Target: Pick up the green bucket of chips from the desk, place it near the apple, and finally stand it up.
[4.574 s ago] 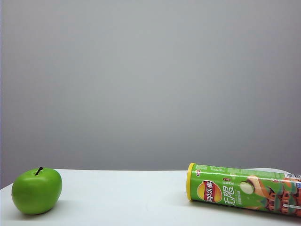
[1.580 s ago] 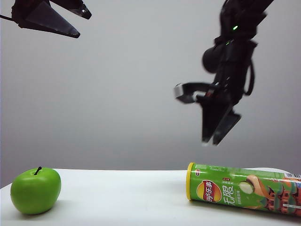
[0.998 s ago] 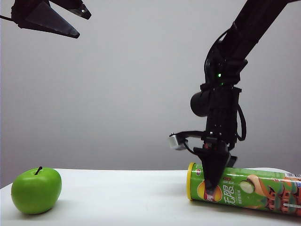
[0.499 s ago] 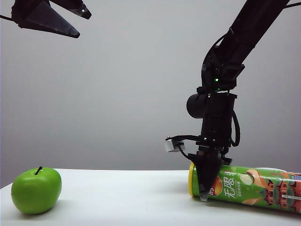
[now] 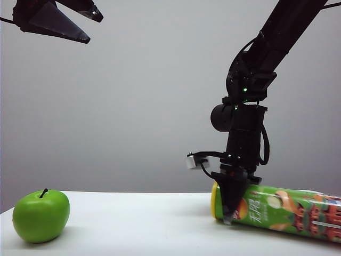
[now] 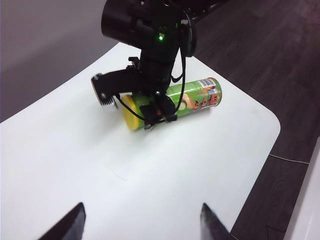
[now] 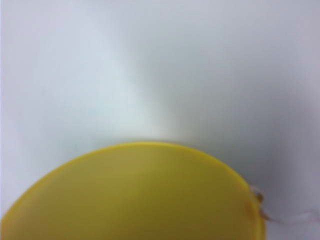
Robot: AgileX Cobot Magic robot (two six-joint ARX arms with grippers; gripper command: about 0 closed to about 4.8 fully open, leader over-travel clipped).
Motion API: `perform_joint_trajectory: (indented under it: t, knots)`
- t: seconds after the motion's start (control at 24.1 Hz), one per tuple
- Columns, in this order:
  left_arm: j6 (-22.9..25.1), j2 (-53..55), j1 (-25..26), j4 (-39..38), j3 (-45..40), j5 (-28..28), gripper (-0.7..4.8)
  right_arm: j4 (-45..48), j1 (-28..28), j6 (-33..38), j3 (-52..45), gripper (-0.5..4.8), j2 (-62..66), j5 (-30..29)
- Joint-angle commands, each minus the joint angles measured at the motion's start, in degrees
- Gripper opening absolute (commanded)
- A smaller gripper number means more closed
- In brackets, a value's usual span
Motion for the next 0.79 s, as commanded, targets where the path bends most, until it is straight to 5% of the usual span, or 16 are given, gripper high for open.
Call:
perform_joint_trajectory:
  t: [0.04,0.42,0.54,0.79]
  knots:
    - [0.20,-0.11,0.02,1.31,0.24,-0.20,2.91,3.13,-0.26,3.96,3.82,2.12,-0.26,-7.56]
    - [-0.22,-0.28,0.04,2.71,0.26,-5.88,2.92,0.46,-0.42,12.46,19.67,2.31,-0.44,-26.29]
    - [-1.27,-1.75,1.05,4.31,0.24,-11.39,3.77,1.95,-0.39,15.98,26.18,2.30,-1.07,-38.60]
    - [-3.56,-4.83,5.64,7.34,0.24,-11.13,3.77,7.41,0.76,15.69,28.35,2.20,-2.01,-50.64]
